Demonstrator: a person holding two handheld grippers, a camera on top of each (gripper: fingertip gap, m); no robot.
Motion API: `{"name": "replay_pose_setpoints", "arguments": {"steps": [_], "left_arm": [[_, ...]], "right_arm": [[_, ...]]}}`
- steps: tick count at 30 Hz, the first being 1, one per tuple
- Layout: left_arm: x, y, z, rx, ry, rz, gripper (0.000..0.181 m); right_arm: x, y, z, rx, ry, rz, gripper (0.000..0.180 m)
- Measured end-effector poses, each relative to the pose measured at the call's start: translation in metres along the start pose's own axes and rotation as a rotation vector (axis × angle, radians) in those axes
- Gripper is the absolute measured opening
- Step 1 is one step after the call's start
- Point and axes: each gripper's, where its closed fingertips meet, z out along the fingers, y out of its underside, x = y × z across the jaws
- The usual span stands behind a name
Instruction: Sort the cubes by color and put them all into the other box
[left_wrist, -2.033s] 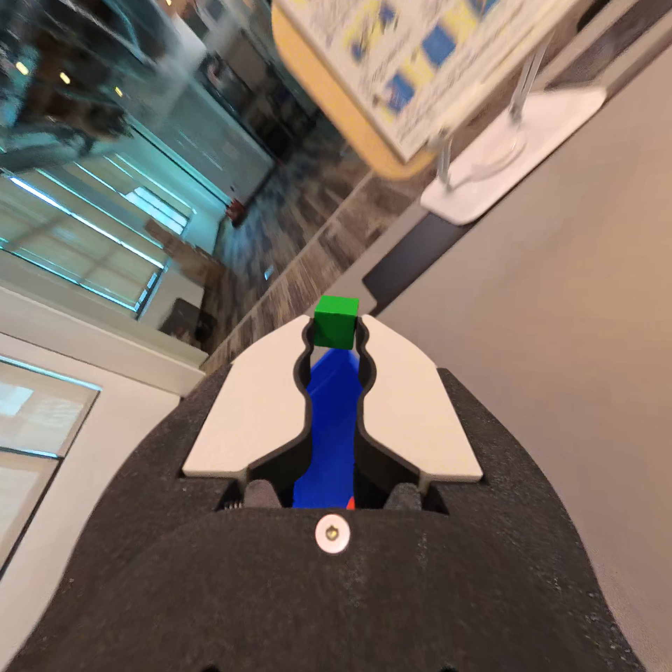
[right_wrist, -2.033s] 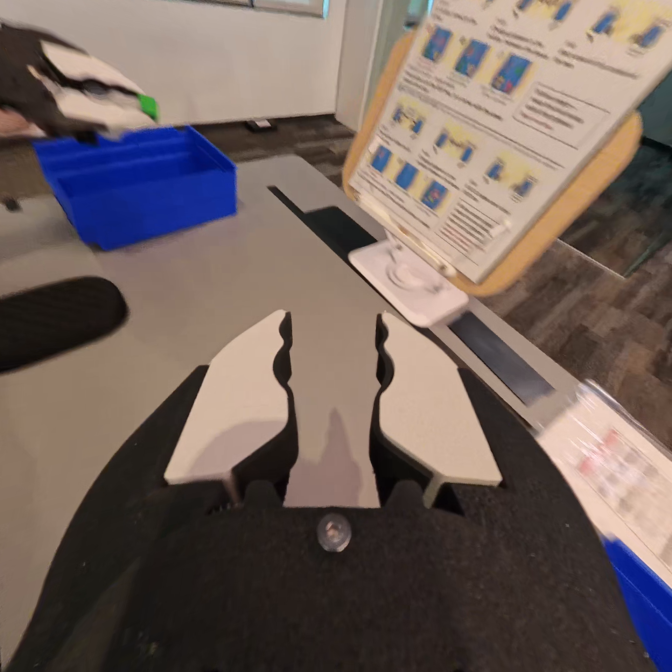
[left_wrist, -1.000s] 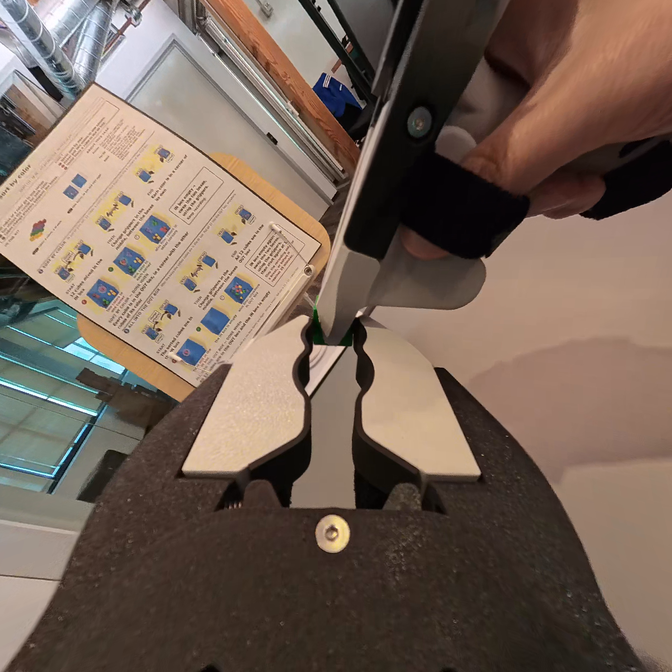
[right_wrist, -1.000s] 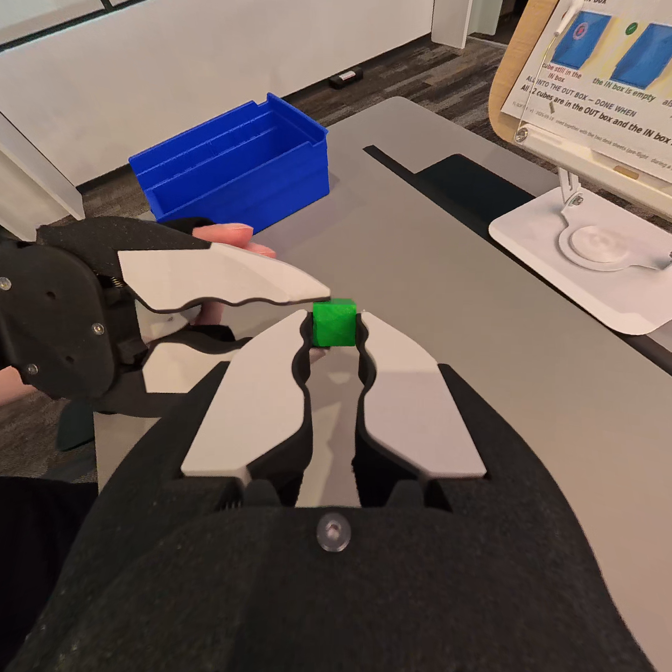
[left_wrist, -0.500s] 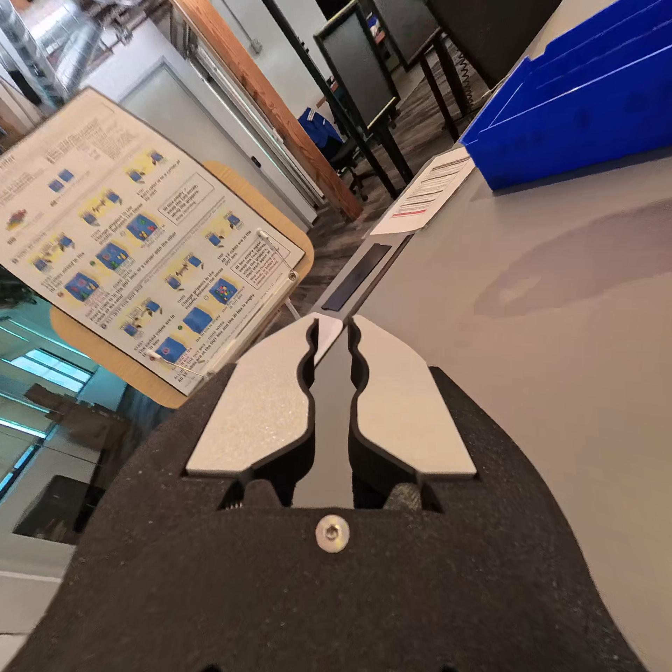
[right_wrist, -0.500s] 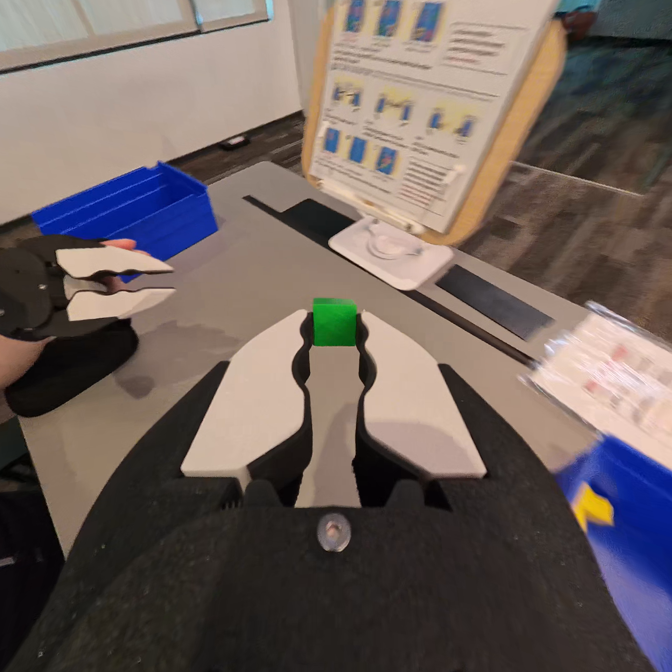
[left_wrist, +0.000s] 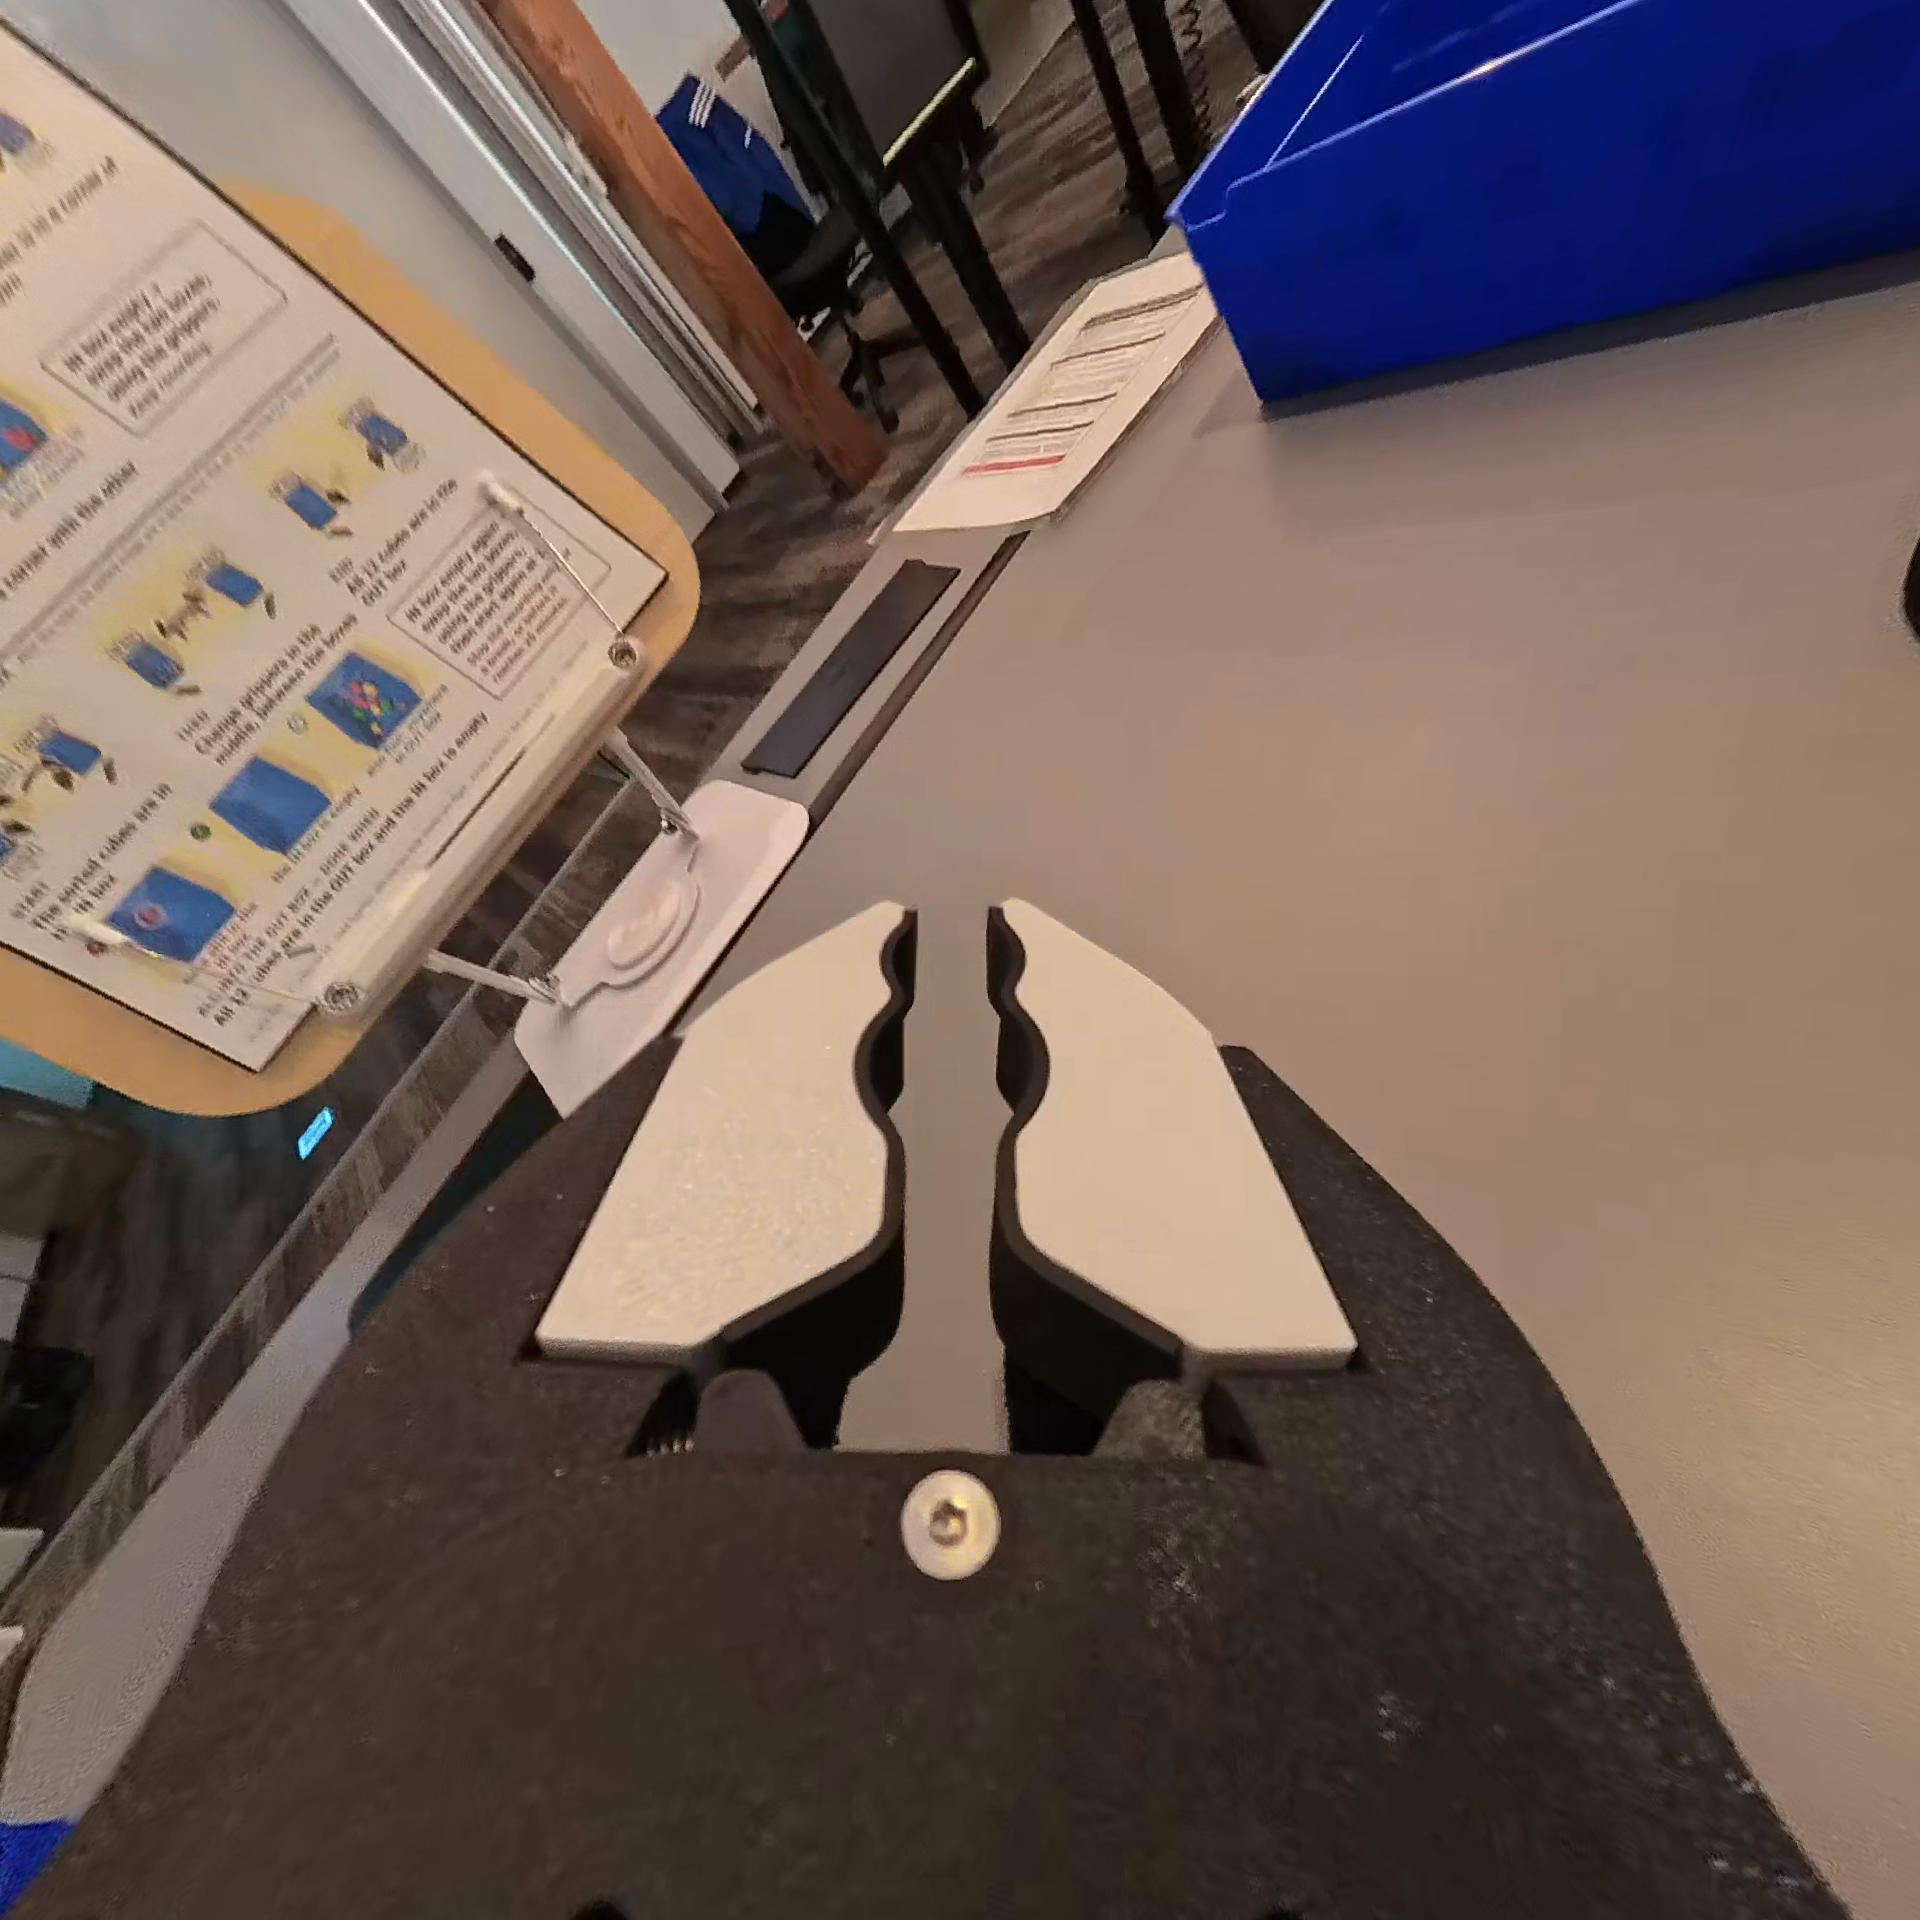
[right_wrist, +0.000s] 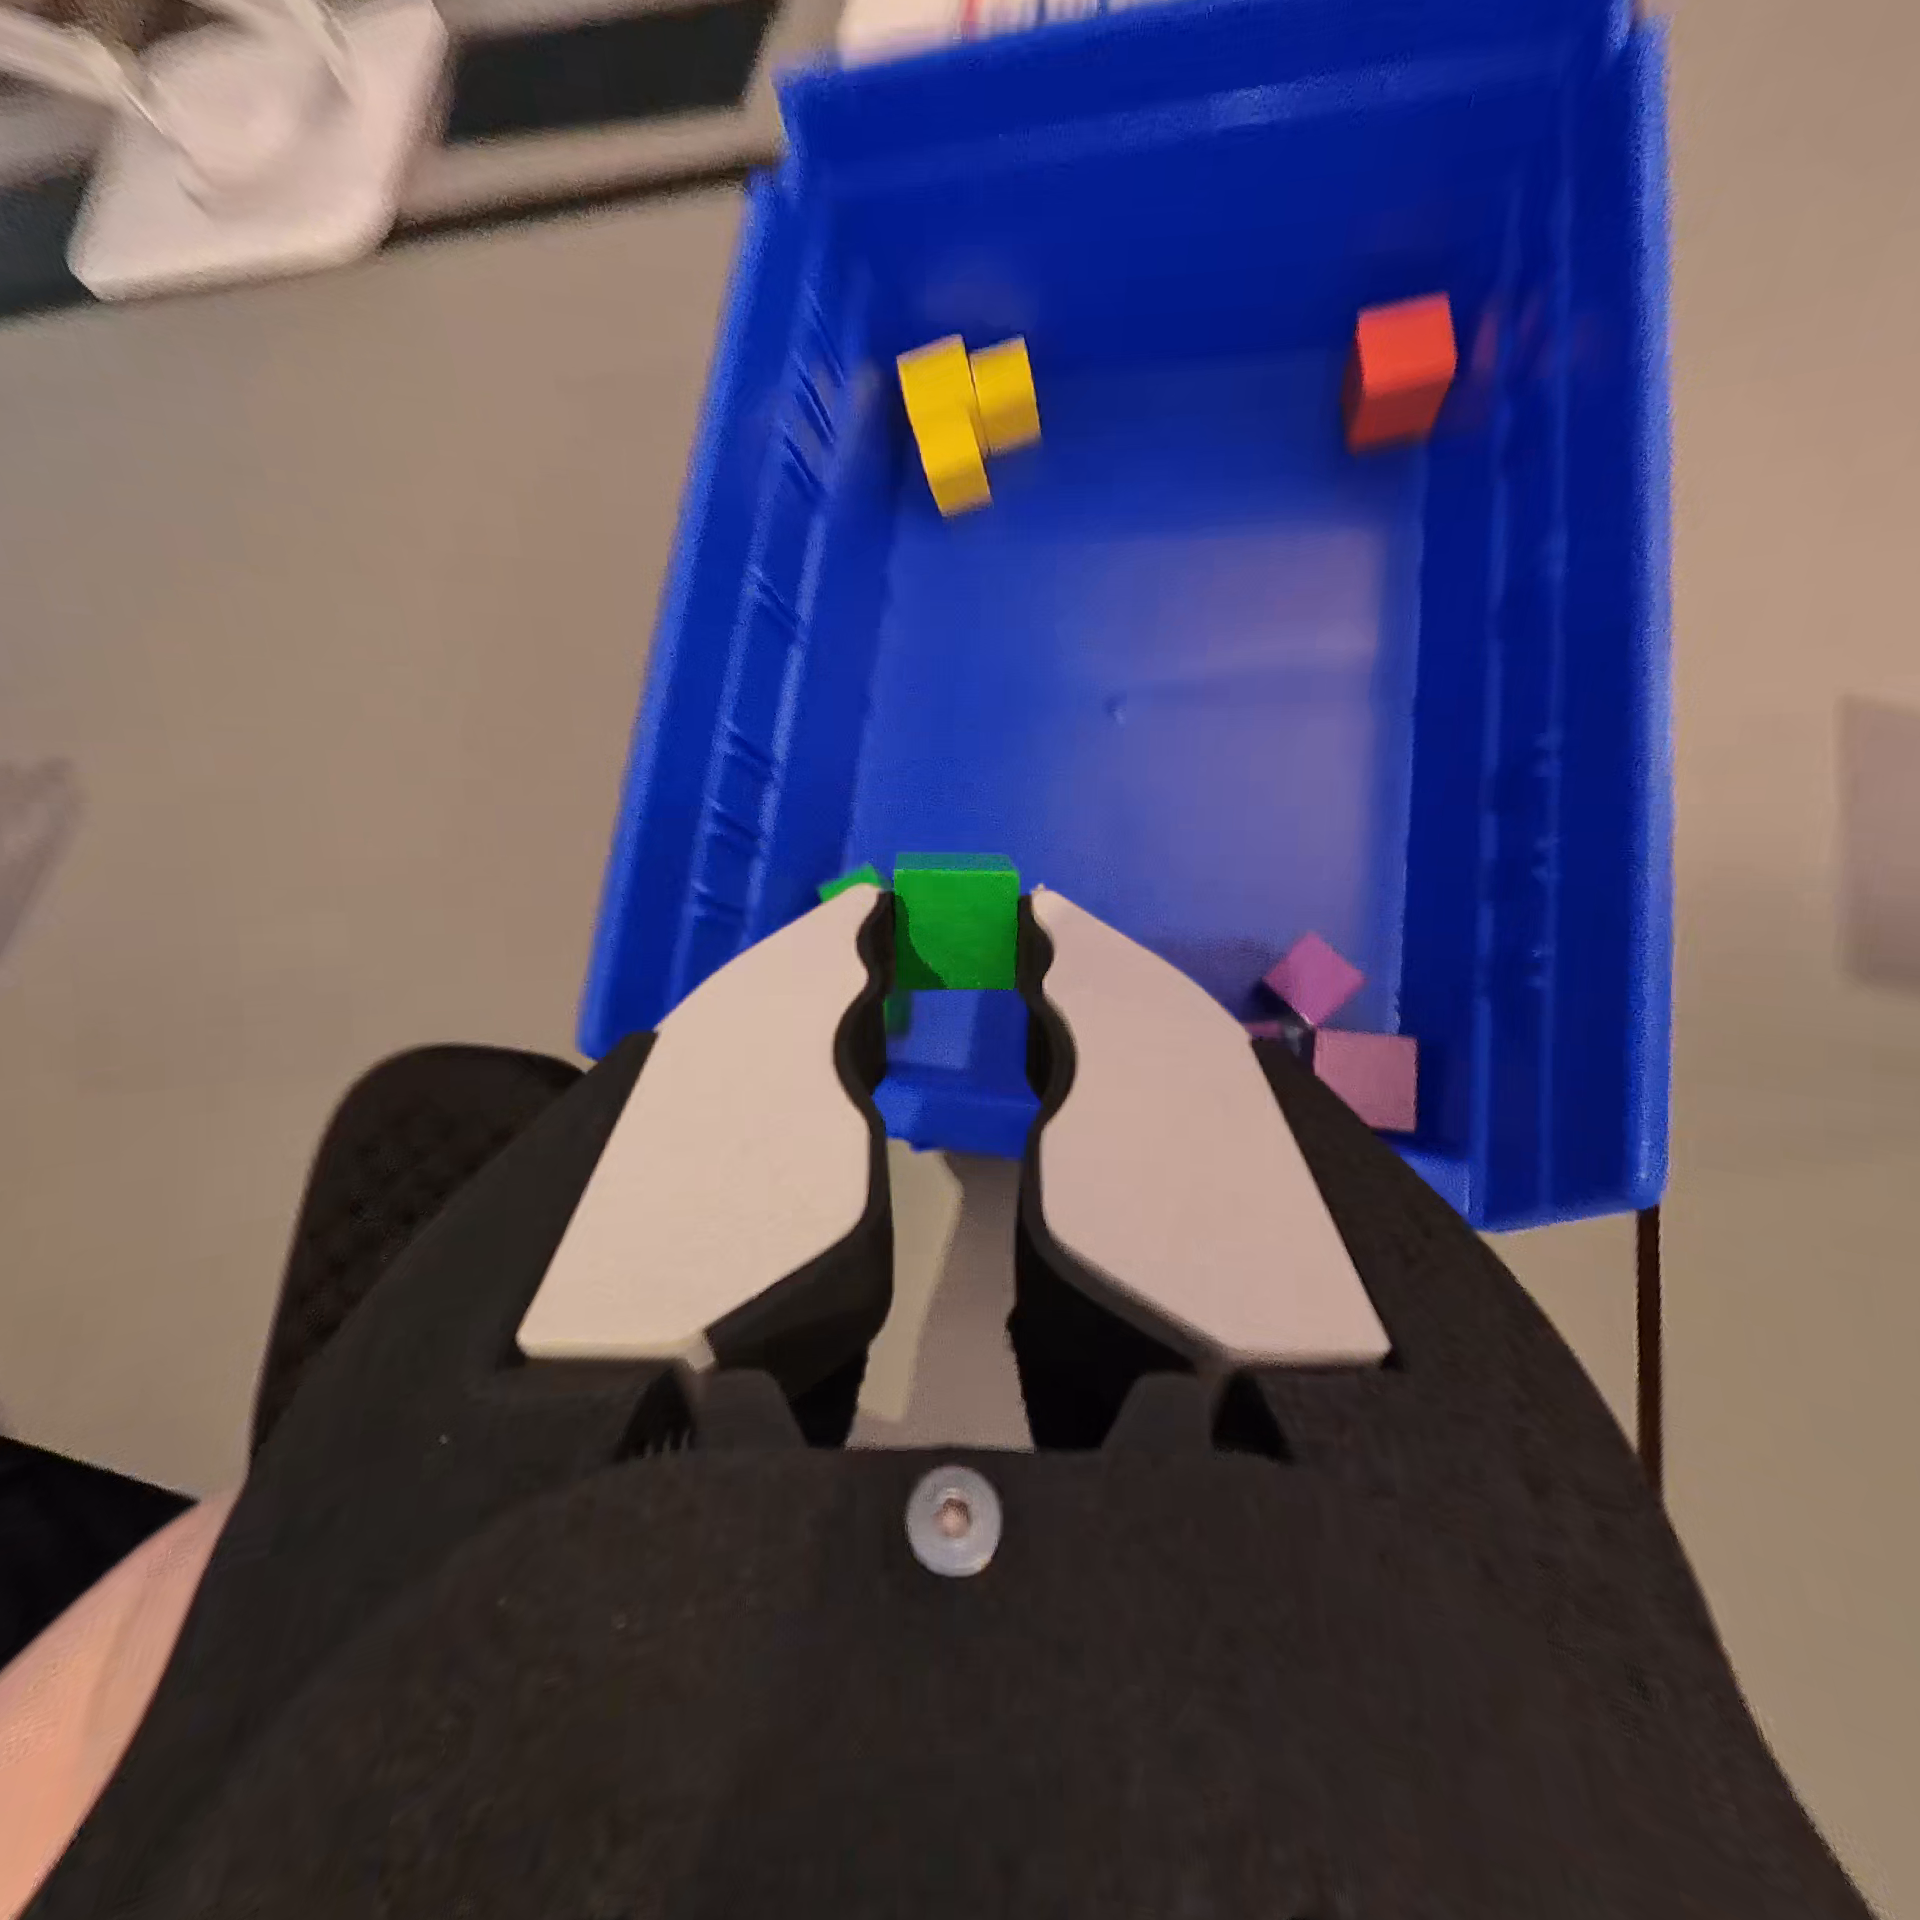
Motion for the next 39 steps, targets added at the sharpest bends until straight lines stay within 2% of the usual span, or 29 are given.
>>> {"name": "replay_pose_setpoints", "arguments": {"steps": [6,9,12,18,22,27,35,39], "left_arm": [[0.004,0.017,0.007,-0.045,0.01,-0.003,0.012],[0.008,0.021,0.01,-0.057,0.022,-0.001,0.012],[0.007,0.022,0.012,-0.06,0.012,0.004,0.012],[-0.018,0.021,0.009,-0.063,-0.123,-0.057,0.012],[-0.039,0.025,0.002,-0.067,-0.198,-0.137,0.012],[-0.059,0.033,-0.006,-0.098,-0.292,-0.138,0.011],[-0.068,0.044,-0.011,-0.131,-0.316,-0.184,0.01],[-0.07,0.047,-0.013,-0.13,-0.316,-0.198,0.01]], "right_arm": [[-0.001,0.043,0.051,-0.356,-0.055,-0.05,0.022],[-0.015,0.066,0.065,-0.544,-0.114,-0.087,0.021],[-0.018,0.076,0.072,-0.647,-0.1,-0.112,0.022],[-0.007,0.075,0.074,-0.682,-0.002,-0.062,0.022],[-0.004,0.078,0.073,-0.684,-0.005,-0.026,0.022],[-0.005,0.081,0.074,-0.732,0.018,-0.032,0.022],[-0.011,0.082,0.076,-0.775,0.019,0.028,0.022],[-0.01,0.08,0.073,-0.746,0.028,0.079,0.031]]}}
